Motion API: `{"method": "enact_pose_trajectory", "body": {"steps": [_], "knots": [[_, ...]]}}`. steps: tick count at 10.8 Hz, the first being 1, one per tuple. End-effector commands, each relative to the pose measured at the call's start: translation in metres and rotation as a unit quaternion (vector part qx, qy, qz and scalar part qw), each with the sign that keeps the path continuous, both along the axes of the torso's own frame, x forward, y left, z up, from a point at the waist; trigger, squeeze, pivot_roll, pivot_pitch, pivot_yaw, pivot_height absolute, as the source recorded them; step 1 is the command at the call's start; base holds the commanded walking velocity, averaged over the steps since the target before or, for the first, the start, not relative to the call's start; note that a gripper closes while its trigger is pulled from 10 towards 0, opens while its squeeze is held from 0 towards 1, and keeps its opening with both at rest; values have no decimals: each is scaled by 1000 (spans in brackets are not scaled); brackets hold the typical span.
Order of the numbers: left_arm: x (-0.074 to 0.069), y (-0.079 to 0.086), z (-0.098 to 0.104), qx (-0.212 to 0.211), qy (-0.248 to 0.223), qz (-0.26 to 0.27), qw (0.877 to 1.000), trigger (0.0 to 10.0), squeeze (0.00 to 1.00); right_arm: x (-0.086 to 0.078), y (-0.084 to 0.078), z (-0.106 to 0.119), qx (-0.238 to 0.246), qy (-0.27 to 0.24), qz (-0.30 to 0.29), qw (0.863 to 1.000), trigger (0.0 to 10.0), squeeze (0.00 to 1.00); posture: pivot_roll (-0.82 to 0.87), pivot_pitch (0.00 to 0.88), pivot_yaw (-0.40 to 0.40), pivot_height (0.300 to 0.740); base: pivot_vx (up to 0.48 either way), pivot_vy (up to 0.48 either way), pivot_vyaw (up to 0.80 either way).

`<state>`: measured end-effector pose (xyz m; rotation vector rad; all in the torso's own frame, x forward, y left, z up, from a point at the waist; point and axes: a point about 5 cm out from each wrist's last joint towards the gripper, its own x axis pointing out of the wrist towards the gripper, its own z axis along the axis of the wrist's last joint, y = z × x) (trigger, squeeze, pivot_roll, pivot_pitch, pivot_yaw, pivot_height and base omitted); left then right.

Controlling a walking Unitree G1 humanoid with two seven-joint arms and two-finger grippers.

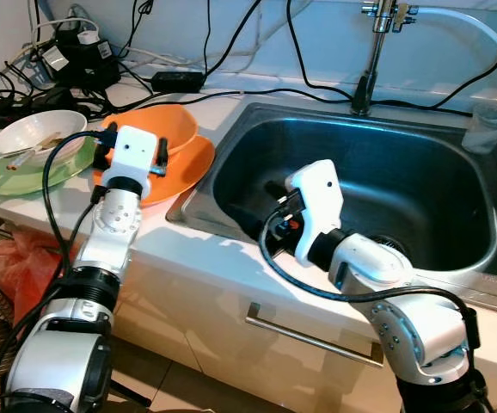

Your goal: Kitchen organization

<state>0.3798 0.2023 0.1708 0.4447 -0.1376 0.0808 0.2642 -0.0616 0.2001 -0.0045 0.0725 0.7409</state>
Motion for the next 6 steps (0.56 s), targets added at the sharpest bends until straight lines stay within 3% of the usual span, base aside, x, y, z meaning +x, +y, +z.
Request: {"method": "enact_pose_trajectory", "body": {"steps": [1,2,3,6], "knots": [[2,2,0,0,21,-9,1000,10000,945,0,5,3,1,-9,11,1000,10000,0,-53,0,83,740,0,0,0],[5,1,-1,0,41,-22,999,10000,0,-1,5,2,1,-9,9,1000,10000,0,-59,0,85,740,0,0,0],[7,-2,-2,-21,59,-38,997,10000,0,-1,4,1,1,-9,6,1000,10000,0,-65,0,92,740,0,0,0],[11,-9,-4,-26,94,-75,992,10000,0,-7,5,2,20,-3,10,1000,10000,0,-88,0,118,740,0,0,0]]}}
